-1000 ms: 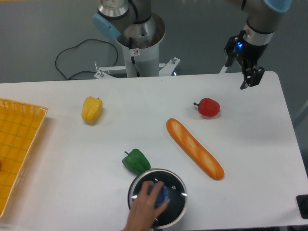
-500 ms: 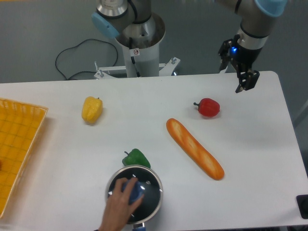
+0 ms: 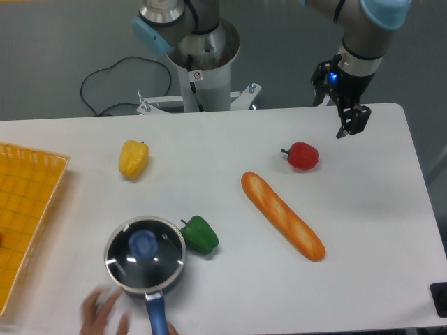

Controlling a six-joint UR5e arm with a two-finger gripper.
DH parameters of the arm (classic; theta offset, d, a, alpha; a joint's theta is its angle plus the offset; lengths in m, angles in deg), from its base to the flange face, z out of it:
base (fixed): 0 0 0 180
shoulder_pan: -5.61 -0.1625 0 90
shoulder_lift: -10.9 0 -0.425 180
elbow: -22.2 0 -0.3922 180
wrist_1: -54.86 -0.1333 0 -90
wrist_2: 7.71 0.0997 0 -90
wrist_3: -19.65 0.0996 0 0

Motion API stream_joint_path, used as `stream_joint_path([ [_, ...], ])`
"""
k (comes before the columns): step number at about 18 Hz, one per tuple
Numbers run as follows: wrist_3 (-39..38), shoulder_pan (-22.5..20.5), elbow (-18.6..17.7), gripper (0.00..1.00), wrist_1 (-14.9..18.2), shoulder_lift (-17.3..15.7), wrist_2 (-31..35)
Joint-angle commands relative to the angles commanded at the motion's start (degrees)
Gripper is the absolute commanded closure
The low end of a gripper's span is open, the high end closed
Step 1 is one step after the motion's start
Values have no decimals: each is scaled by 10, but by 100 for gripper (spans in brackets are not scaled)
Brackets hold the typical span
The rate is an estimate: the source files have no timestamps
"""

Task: Open the lid

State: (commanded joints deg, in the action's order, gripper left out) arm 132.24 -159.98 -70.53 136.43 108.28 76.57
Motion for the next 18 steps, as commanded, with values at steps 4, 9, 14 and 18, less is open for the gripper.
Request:
stream_joint_path([
  [4,-63,26,0,0,-1,3,0],
  [9,-180,92,1,0,-35,15,4],
  [14,-278,127,-1,0,-38,18,4],
  [18,-301,187,-15,0,-41,23,4],
])
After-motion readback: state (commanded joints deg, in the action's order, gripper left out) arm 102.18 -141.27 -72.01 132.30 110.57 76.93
